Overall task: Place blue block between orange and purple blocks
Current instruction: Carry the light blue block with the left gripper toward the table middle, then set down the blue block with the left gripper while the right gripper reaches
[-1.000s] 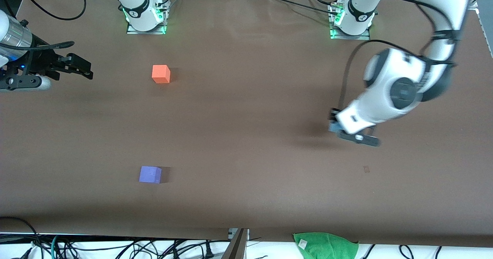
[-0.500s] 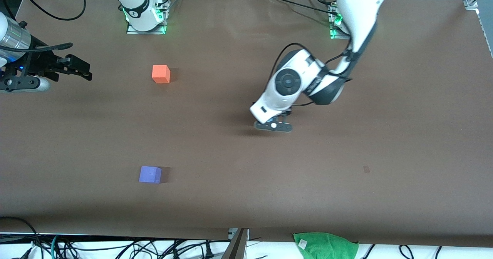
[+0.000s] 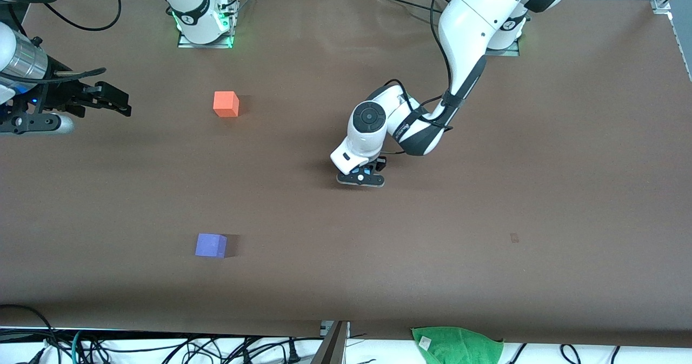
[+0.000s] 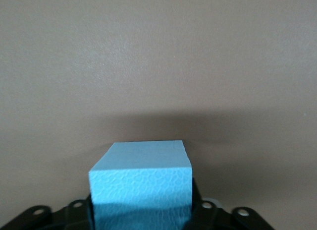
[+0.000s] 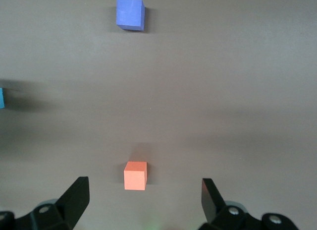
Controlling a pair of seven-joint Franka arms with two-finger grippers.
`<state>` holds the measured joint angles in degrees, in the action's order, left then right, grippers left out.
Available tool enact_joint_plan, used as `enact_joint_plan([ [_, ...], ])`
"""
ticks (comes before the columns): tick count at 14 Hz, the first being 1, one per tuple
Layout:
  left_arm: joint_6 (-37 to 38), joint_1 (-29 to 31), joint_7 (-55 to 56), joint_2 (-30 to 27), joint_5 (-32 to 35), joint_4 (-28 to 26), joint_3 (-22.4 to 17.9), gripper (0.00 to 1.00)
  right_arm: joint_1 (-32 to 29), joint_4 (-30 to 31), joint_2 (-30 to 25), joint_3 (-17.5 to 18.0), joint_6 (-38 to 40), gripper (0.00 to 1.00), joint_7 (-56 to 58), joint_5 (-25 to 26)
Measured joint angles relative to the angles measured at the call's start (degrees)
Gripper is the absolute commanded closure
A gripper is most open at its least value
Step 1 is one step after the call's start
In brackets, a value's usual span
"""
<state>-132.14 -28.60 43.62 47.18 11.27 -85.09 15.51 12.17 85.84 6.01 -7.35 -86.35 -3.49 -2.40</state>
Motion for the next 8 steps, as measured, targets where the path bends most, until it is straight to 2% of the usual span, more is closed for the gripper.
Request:
enact_joint_plan([
  [5,2.36,0.35,1.12,-1.50,0.00,1.56,-0.26,0.00,0.22,0.06,3.12,0.26,-0.04,0.00,0.09,0.00],
  [8,14.82,2.02,0.96,-8.77,0.00,3.57,-0.64,0.00,0.32,0.08,5.33,0.34,-0.05,0.00,0.10,0.00],
])
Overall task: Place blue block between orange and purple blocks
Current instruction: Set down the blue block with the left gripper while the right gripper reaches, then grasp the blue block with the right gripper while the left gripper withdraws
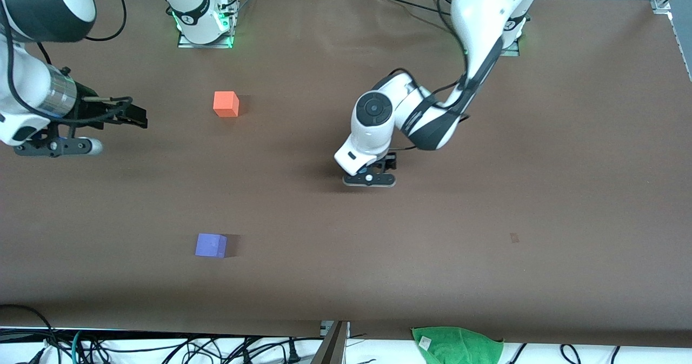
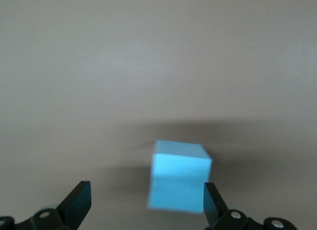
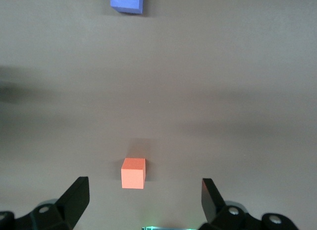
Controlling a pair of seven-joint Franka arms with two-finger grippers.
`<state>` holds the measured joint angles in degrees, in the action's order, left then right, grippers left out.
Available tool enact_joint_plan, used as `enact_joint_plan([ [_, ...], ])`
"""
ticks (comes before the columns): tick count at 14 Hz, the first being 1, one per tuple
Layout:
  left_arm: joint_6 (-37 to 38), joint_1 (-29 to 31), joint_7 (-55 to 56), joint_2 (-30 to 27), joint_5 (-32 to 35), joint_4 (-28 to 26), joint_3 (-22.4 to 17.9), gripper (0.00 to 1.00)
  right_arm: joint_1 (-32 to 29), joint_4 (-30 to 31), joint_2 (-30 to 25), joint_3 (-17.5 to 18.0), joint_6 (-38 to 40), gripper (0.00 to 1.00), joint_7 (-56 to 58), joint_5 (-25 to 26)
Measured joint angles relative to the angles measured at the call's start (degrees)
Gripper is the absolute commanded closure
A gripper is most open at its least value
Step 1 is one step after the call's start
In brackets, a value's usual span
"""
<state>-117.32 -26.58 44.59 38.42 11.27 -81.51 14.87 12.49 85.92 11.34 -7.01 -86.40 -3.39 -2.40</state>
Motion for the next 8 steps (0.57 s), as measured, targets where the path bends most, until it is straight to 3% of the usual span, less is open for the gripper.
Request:
enact_joint_plan([
  [4,16.57,6.91,-4.44,-11.22,0.01,0.26,-0.15,0.00,0.10,0.16,3.90,0.14,-0.64,0.00,0.04,-0.77],
  [8,21.41,13.87,-13.64,-15.19,0.02,0.10,-0.27,0.00,3.71,0.37,7.04,0.53,-5.03,0.00,-1.48,-5.80],
])
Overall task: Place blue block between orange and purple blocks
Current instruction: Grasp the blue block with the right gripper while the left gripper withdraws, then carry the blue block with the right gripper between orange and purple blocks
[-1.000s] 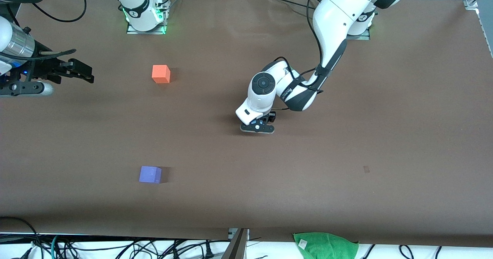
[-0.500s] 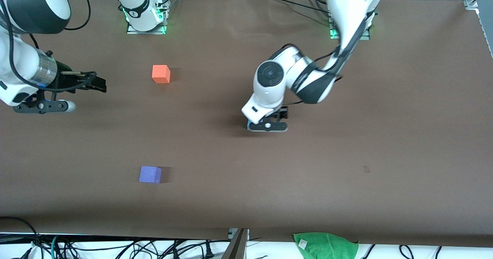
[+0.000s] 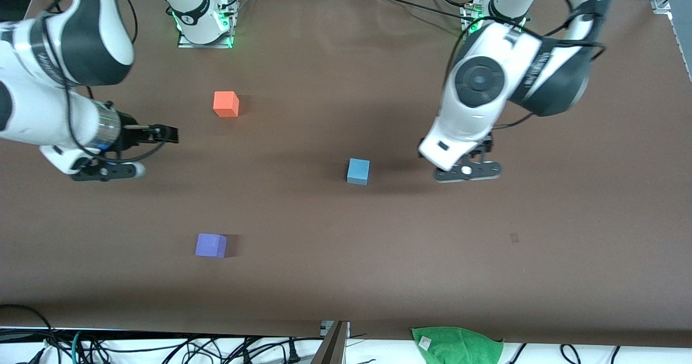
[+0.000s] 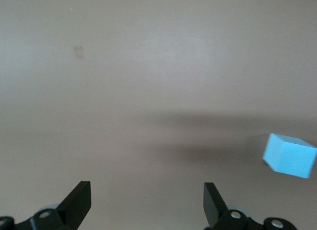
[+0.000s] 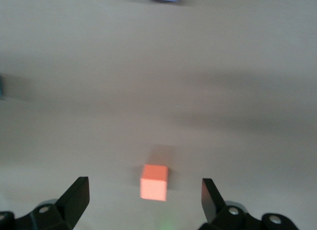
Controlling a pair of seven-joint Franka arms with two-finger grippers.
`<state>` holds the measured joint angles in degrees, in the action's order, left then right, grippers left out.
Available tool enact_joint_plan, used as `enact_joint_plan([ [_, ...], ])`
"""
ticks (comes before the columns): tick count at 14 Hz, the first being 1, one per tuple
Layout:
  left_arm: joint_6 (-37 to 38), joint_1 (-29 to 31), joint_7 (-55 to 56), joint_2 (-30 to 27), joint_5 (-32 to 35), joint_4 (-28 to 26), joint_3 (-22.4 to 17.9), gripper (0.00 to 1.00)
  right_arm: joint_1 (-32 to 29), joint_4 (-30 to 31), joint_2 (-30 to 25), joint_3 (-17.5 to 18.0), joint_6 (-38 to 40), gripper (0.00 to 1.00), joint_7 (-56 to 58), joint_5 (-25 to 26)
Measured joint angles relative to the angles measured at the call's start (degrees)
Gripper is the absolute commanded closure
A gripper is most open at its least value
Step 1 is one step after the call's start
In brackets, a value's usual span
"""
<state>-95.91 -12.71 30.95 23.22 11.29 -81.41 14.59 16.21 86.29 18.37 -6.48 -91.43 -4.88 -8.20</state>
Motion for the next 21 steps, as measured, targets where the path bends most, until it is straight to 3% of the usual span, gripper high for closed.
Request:
enact_joint_plan([
  [6,2.82,12.98,-18.65,-5.50,-1.05,0.00,0.18,0.00,17.39,0.37,11.34,0.66,-23.28,0.00,-27.63,-2.46],
  [10,4.79,18.14,-26.27,-7.88,-3.31,-0.05,-0.13,0.00,26.16,-1.77,19.67,0.66,-37.35,0.00,-39.46,-2.47],
  [12,5.15,18.59,-27.05,-10.32,-5.38,-0.62,-1.75,0.00,28.43,-4.64,22.72,0.66,-39.63,0.00,-43.89,-2.47],
  [14,5.13,17.73,-27.58,-14.08,-11.04,-3.53,-6.38,0.00,30.54,-7.18,25.98,0.68,-42.95,0.00,-47.29,-2.47],
  [16,1.93,15.97,-30.42,-18.39,-13.32,-8.82,-11.73,0.00,32.49,-8.44,29.49,0.67,-46.70,0.00,-49.00,-2.47],
  [19,-2.26,14.35,-32.49,-23.66,-13.39,-17.62,-13.01,0.00,33.55,-9.01,32.89,0.57,-48.57,0.00,-49.24,-2.25],
  [20,-2.05,13.94,-32.49,-24.28,-13.39,-19.00,-13.01,0.00,33.60,-9.09,33.40,0.55,-48.63,0.02,-49.24,-1.93],
  [21,-1.50,13.70,-32.49,-24.55,-13.39,-19.78,-13.01,0.00,33.60,-9.11,33.69,0.53,-48.64,0.15,-49.24,-1.58],
])
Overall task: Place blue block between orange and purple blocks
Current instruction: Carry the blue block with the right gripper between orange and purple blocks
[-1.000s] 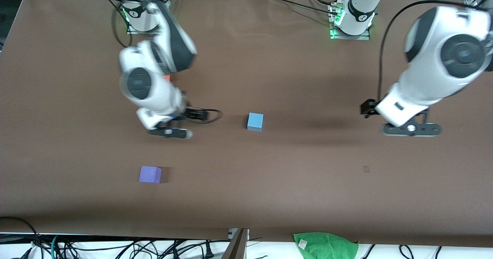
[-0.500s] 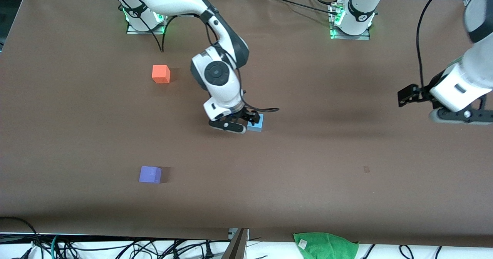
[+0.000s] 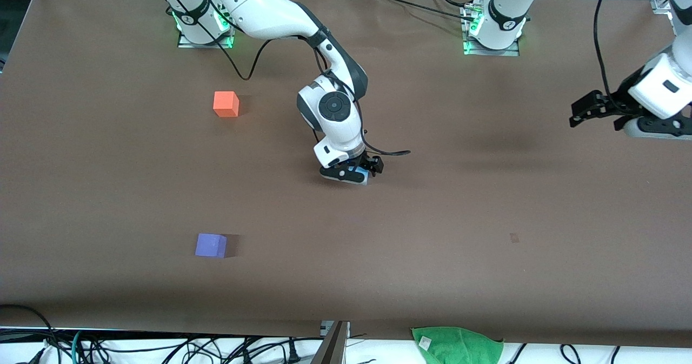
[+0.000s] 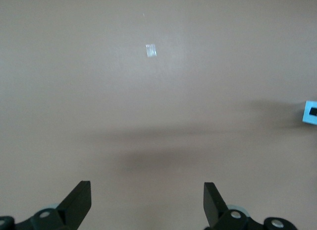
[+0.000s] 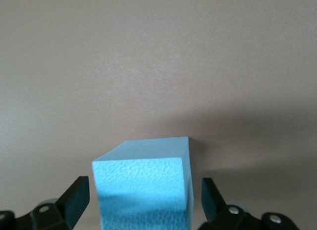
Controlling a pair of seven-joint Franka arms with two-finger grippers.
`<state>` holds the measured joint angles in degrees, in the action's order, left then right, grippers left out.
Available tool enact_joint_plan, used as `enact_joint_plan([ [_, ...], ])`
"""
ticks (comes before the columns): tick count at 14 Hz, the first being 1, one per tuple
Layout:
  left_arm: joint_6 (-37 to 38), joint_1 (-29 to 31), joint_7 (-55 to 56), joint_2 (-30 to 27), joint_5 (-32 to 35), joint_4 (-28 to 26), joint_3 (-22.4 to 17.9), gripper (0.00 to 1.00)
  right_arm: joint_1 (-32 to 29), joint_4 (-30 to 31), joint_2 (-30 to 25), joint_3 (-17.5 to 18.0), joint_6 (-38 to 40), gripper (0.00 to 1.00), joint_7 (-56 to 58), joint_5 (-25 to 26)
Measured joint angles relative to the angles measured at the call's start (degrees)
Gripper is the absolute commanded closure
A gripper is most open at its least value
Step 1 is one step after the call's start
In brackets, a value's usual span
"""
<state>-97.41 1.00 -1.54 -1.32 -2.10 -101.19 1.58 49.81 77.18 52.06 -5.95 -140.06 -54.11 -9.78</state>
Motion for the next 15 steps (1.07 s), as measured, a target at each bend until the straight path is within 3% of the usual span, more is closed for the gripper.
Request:
enact_joint_plan([
  [1,0.59,-0.04,-0.01,-0.03,0.03,-0.34,0.00,0.00,0.00,0.00,0.18,-0.04,0.00,0.39,0.00,0.20],
  [3,1.38,-0.04,-0.12,-0.03,0.66,-0.64,-0.09,0.00,0.00,-0.01,0.44,-0.06,0.00,0.77,0.05,0.72],
  [4,1.67,-0.04,-0.14,-0.03,0.92,-0.67,-0.12,0.00,0.00,-0.03,0.49,-0.10,0.00,0.92,0.16,1.36],
  [5,1.82,-0.04,-0.17,-0.03,0.97,-0.67,-0.13,0.00,0.00,-0.14,0.49,-0.27,-0.01,0.98,0.28,1.89],
  [8,2.26,-0.05,-0.20,-0.03,0.98,-0.72,-0.13,0.00,-1.37,-1.21,0.19,-1.71,1.48,0.98,3.09,2.02],
  [12,2.50,-0.05,-0.23,-0.03,0.98,-0.75,-0.13,0.00,-9.76,-1.98,-4.46,-2.08,13.33,0.98,15.19,1.06],
  [15,2.56,-0.11,-0.26,-0.03,0.98,-0.78,-0.12,0.00,-15.30,4.75,-10.26,-2.21,16.74,0.97,27.82,-0.04],
])
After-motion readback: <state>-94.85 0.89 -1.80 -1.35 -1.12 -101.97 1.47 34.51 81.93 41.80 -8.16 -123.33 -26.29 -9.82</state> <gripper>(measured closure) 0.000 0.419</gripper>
